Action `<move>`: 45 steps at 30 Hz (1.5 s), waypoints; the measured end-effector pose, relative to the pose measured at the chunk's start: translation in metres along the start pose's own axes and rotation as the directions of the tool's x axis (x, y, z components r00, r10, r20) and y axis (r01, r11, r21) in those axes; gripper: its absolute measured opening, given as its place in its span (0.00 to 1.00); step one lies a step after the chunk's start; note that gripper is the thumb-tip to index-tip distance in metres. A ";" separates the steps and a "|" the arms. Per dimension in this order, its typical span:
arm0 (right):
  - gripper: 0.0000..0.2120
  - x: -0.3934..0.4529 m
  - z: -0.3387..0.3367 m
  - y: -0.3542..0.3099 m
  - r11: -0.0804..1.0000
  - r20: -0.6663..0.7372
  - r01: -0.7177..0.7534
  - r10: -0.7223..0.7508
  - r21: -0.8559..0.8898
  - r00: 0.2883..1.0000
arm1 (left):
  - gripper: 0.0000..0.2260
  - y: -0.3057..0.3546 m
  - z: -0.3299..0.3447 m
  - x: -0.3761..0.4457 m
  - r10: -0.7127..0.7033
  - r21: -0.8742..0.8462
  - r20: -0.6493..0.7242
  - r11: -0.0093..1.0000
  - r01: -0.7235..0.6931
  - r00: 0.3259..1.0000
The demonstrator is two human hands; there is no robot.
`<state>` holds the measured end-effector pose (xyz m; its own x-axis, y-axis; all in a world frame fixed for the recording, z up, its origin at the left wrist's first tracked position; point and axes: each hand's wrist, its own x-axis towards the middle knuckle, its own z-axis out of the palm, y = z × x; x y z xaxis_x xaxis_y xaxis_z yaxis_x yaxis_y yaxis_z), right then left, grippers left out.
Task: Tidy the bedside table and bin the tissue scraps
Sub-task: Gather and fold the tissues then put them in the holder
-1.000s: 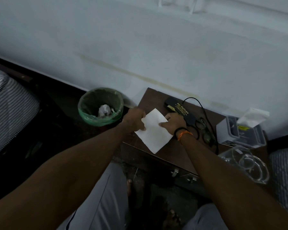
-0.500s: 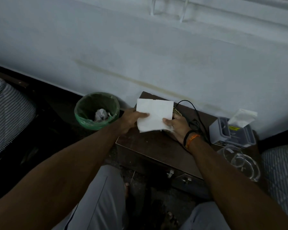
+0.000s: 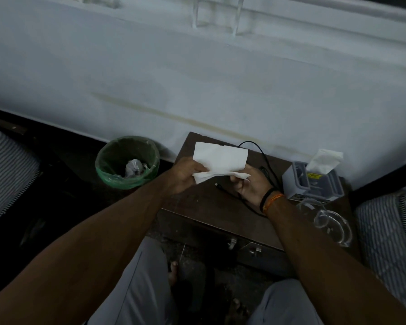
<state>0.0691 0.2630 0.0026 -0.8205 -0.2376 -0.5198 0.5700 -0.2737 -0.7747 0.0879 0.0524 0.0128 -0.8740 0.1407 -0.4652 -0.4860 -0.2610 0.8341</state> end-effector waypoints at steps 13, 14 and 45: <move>0.21 -0.008 -0.006 -0.003 0.947 -0.046 -0.065 0.084 0.315 0.995 | 0.10 0.008 0.013 0.000 -0.087 -0.068 -0.023 0.994 0.085 0.996; 0.21 -0.010 -0.007 -0.004 0.940 -0.045 -0.078 0.098 0.331 0.994 | 0.11 0.009 0.013 0.000 -0.089 -0.059 -0.033 0.994 0.087 0.995; 0.14 -0.056 -0.061 -0.080 0.545 0.096 0.234 -0.269 -0.805 0.958 | 0.14 0.074 0.124 0.014 0.260 0.595 0.261 0.715 -0.367 0.930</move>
<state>0.0667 0.3548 0.0720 -0.9359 -0.2434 -0.2548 0.0850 0.5459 -0.8335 0.0388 0.1530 0.1045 -0.9399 0.3122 -0.1382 -0.0290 0.3305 0.9434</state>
